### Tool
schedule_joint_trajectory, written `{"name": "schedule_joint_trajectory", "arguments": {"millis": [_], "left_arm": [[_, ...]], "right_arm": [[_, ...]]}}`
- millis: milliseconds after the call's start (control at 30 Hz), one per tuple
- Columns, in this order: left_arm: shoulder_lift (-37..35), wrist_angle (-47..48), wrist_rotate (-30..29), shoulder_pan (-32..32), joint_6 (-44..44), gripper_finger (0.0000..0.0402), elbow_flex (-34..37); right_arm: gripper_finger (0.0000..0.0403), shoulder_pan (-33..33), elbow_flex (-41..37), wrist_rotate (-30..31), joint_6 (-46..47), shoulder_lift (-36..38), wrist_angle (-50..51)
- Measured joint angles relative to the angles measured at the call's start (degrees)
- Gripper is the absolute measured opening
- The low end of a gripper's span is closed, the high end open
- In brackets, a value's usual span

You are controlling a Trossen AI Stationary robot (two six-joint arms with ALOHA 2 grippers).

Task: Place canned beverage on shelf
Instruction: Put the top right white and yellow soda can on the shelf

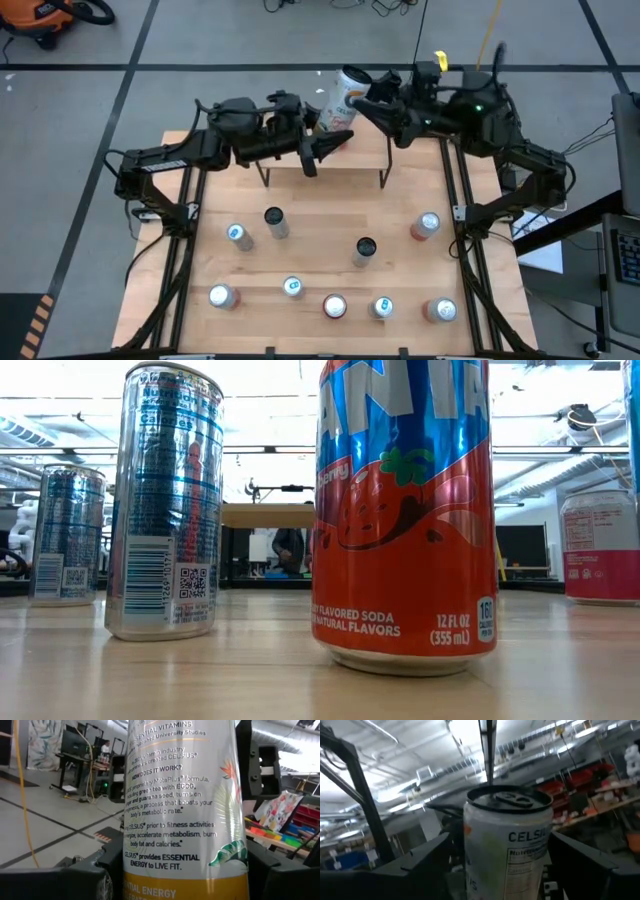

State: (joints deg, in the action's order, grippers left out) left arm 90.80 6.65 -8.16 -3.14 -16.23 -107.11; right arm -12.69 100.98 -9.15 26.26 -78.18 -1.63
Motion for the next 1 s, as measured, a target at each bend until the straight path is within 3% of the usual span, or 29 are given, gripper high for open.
{"name": "schedule_joint_trajectory", "arguments": {"millis": [233, 533, 700, 1000], "left_arm": [[0.0, -3.6, 0.2, 0.0, 0.1, 0.025, 0.0], [-0.1, -3.0, 0.2, 0.0, 0.2, 0.025, 0.0], [-0.5, 1.5, 0.2, 0.0, -0.2, 0.0254, 0.0], [-4.2, 12.4, 0.6, 0.9, -2.4, 0.0352, 0.0]], "right_arm": [[0.029, 0.0, 8.1, -4.5, -1.5, -5.5, 5.5], [0.0217, 0.0, 9.2, -4.6, -1.1, -6.7, 5.4], [0.0207, -0.1, 9.1, -4.8, -1.5, -6.3, 7.5], [0.021, -1.5, 9.2, -4.4, -1.9, -4.0, 8.9]]}}
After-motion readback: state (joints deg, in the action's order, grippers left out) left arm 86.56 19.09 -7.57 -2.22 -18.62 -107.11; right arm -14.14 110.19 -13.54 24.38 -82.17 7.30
